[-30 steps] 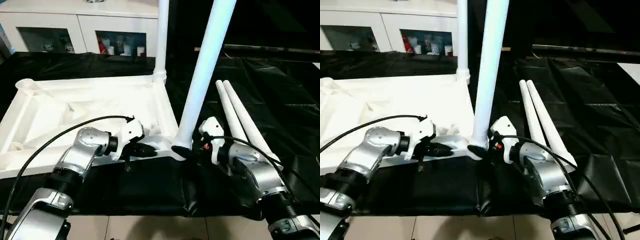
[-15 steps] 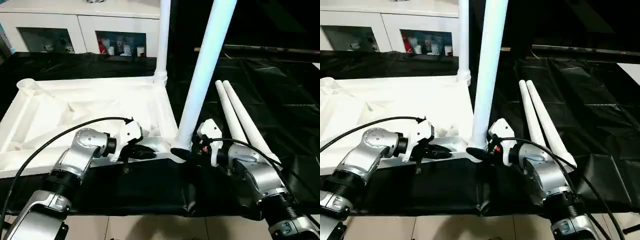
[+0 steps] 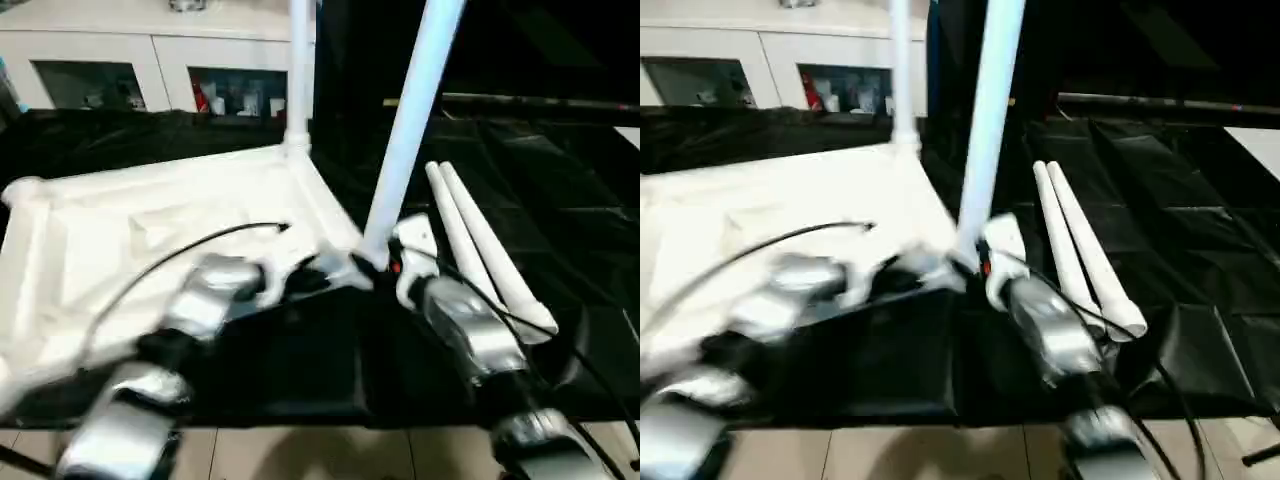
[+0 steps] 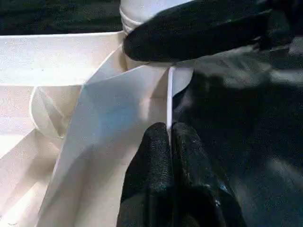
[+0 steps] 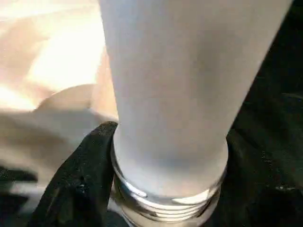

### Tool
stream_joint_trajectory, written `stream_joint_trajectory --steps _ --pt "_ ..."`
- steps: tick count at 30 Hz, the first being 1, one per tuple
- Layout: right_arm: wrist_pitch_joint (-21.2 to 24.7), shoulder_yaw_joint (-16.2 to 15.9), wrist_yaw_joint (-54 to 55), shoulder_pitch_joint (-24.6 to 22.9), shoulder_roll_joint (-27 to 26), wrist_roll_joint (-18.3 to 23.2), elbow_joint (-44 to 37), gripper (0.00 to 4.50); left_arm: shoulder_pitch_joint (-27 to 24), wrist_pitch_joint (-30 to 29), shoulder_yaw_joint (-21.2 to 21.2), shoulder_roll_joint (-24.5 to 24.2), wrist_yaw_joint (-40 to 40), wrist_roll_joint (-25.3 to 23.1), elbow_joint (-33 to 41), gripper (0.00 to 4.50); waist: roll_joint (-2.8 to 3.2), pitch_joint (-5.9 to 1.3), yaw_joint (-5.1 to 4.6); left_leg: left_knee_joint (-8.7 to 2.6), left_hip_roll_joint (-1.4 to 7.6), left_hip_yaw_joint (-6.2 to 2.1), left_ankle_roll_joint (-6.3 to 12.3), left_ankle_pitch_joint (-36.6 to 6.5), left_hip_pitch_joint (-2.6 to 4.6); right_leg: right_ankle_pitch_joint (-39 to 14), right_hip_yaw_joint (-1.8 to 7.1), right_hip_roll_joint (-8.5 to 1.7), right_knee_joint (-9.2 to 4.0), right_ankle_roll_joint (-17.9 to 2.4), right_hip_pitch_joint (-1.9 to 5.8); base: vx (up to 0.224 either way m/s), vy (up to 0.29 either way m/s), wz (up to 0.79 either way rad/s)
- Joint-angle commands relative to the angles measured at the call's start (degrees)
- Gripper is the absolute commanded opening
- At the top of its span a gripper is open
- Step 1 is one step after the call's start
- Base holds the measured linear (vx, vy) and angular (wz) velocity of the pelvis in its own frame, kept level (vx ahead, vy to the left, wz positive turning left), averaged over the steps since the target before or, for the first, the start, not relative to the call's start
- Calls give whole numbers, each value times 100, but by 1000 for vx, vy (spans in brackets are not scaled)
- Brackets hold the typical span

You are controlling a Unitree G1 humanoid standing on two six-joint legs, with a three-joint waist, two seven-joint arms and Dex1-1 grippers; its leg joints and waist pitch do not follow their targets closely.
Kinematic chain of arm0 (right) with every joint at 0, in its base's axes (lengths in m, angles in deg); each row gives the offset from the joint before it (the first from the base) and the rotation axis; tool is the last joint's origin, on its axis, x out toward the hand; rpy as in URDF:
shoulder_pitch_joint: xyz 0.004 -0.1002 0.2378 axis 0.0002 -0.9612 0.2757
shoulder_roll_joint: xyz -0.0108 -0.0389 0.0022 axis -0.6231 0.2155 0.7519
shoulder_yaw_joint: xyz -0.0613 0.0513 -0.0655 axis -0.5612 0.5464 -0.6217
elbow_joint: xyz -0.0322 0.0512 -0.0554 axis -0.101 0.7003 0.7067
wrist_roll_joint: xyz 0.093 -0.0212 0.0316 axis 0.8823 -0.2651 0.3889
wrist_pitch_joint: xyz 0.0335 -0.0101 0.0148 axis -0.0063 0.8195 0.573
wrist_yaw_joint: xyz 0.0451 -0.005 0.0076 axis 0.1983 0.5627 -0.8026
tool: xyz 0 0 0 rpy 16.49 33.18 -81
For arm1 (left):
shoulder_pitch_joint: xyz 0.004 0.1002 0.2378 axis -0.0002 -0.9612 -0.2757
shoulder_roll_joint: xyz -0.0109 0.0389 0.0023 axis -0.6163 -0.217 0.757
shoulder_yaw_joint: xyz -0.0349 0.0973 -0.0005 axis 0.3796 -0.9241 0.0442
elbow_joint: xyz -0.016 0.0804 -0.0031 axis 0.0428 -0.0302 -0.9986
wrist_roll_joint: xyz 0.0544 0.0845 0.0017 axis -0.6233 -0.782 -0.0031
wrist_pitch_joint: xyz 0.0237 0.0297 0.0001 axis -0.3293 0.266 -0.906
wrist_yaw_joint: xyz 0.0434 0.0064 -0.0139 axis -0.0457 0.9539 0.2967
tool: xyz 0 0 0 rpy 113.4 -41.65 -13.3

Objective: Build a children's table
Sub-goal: Rotate leg to tighten

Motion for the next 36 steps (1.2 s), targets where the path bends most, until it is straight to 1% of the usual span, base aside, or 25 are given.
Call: stream_joint_trajectory --steps 1,2,3,5,6,7,8,9,10,11,14,16,17,18,19,20,21,22,23,24,26,27,31,34,36 --pt "101 -199 223 15 -225 -213 524 277 110 94 -10 345 -158 120 -97 0 -30 -314 -2 -384 -127 96 157 -808 -112 -1745 243 -185 -466 -715 342 0 0 0" --pt "101 -199 223 15 -225 -213 524 277 110 94 -10 345 -158 120 -97 0 -33 -319 0 -384 -131 98 168 -789 -114 -1679 240 -180 -459 -730 347 0 0 0" --pt "-54 -173 204 109 -299 -187 622 277 153 145 -28 355 -174 70 -165 0 -28 -316 1 -385 -125 97 192 -813 -115 -1609 237 -181 -453 -763 349 0 0 0" --pt "-215 -117 100 167 -336 -138 675 277 164 171 -23 326 -190 34 -210 0 -23 -314 -4 -387 -118 98 208 -878 -113 -1608 234 -187 -456 -802 343 0 0 0" --pt "-247 -87 47 174 -345 -101 676 312 159 178 -20 312 -189 29 -213 0 -30 -307 -4 -388 -122 100 229 -932 -114 -1658 232 -185 -465 -800 346 0 0 0" --pt "-273 -1 -51 172 -351 15 641 332 132 189 -44 252 -150 2 -184 0 -40 -307 -5 -389 -123 101 251 -962 -113 -1722 231 -187 -474 -784 347 0 0 0" --pt "-254 69 -214 158 -336 142 571 346 90 203 -46 185 -62 18 -132 0 -33 -308 1 -395 -118 95 274 -973 -112 -1758 232 -191 -478 -774 349 0 0 0" --pt "-278 89 -339 150 -303 198 527 346 59 206 -36 134 7 40 -99 0 -49 -311 -2 -392 -117 99 296 -978 -115 -1751 231 -188 -477 -778 349 0 0 0" --pt "-299 96 -424 145 -278 227 499 364 39 207 -25 101 54 58 -78 0 -41 -311 3 -392 -114 95 304 -964 -117 -1728 231 -192 -470 -787 350 0 0 0" --pt "-260 59 -677 104 -195 278 394 364 -13 329 -31 18 235 100 -39 0 -55 -320 0 -392 -110 88 330 -884 -133 -1601 232 -195 -455 -820 369 0 0 0" --pt "-199 -71 -1252 -8 41 357 135 364 -105 478 -35 -168 527 153 -2 0 -51 -318 -4 -379 -106 99 416 -761 -139 -1308 236 -191 -428 -957 380 0 0 0" --pt "-98 -155 -1632 -108 214 424 -65 364 -179 547 -34 -282 797 234 66 0 -54 -313 0 -383 -102 99 434 -757 -135 -1323 234 -192 -431 -968 381 0 0 0" --pt "-14 -299 -2178 -275 501 479 -366 364 -288 659 -31 -457 1197 355 189 0 -47 -315 -1 -382 -86 96 467 -757 -140 -1291 237 -199 -416 -992 385 0 0 0" --pt "1 -368 -2394 -348 628 489 -494 364 -337 700 -26 -529 1387 421 253 0 -54 -316 15 -384 -81 90 471 -741 -119 -1272 232 -192 -424 -999 393 0 0 0" --pt "15 -457 -2668 -444 794 494 -663 364 -401 751 -19 -621 1633 508 338 0 -50 -309 12 -382 -76 98 498 -749 -130 -1231 242 -198 -415 -1012 381 0 0 0" --pt "78 -523 -3012 -546 979 530 -850 364 -457 833 -15 -747 1913 583 403 0 -27 -315 17 -387 -68 92 498 -772 -123 -1196 240 -201 -409 -1053 383 0 0 0" --pt "136 -564 -3332 -638 1153 565 -1022 364 -507 880 -10 -886 2196 650 458 0 -43 -307 15 -385 -69 102 520 -791 -126 -1149 247 -189 -403 -1070 384 0 0 0" --pt "171 -572 -3447 -666 1226 565 -1082 364 -519 858 4 -956 2280 662 463 0 -35 -313 28 -385 -65 98 523 -782 -121 -1119 248 -198 -395 -1084 383 0 0 0" --pt "187 -576 -3507 -680 1267 560 -1113 364 -525 834 16 -998 2322 672 465 0 -34 -310 17 -386 -65 104 493 -794 -121 -1112 249 -196 -388 -1125 373 0 0 0" --pt "191 -588 -3601 -702 1308 580 -1163 364 -535 848 35 -1038 2408 708 471 0 5 -309 19 -389 -64 102 469 -811 -114 -1132 248 -199 -390 -1140 367 0 0 0" --pt "161 -605 -3742 -721 1350 619 -1226 364 -558 855 76 -1119 2563 791 497 0 -17 -303 20 -392 -60 107 414 -848 -104 -1216 249 -202 -404 -1145 363 0 0 0" --pt "139 -607 -3780 -722 1351 633 -1234 364 -568 839 93 -1138 2606 824 520 0 -21 -305 24 -392 -63 104 396 -859 -111 -1249 250 -206 -399 -1131 374 0 0 0" --pt "187 -649 -3861 -733 1369 697 -1322 364 -618 825 104 -1203 2708 858 606 0 -17 -302 25 -396 -57 103 363 -843 -104 -1290 253 -209 -405 -1107 365 0 0 0" --pt "195 -692 -3929 -749 1378 721 -1348 328 -640 815 105 -1211 2742 872 633 0 -31 -303 29 -396 -56 104 362 -821 -109 -1268 253 -206 -397 -1101 367 0 0 0" --pt "215 -713 -3988 -768 1383 731 -1376 319 -658 815 100 -1216 2757 879 650 0 -29 -305 31 -395 -57 104 360 -786 -108 -1232 255 -205 -394 -1101 366 0 0 0"
